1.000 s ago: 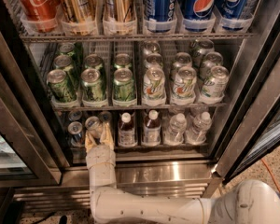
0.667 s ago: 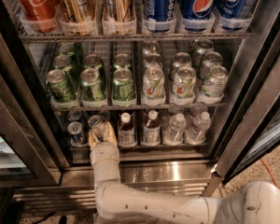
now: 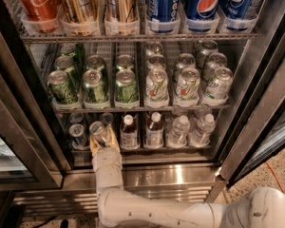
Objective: Pick redbull can from bottom shelf of fridge
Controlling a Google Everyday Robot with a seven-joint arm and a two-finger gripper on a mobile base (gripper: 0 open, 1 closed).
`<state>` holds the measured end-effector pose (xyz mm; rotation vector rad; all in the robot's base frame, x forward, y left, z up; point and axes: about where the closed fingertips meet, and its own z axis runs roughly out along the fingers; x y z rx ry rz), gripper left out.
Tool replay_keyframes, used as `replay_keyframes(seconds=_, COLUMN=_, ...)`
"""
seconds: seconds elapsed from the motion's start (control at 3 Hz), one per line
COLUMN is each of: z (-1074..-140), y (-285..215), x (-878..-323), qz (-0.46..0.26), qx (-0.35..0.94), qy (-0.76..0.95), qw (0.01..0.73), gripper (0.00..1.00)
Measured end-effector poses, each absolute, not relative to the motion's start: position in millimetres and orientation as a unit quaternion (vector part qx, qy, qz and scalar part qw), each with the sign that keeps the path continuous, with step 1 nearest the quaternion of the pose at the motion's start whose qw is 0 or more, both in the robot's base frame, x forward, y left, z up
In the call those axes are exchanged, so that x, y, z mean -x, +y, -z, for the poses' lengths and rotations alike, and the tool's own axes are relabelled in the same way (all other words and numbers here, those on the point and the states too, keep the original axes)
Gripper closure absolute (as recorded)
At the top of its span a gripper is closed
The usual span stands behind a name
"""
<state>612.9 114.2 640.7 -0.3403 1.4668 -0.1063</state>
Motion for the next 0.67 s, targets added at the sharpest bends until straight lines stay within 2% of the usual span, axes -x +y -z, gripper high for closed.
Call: replay_keyframes(seconds=0.67, z=-666, y=119, x=-549, qz=0.009, qx=0.144, qy=0.655, qw=0.741, gripper=1.0)
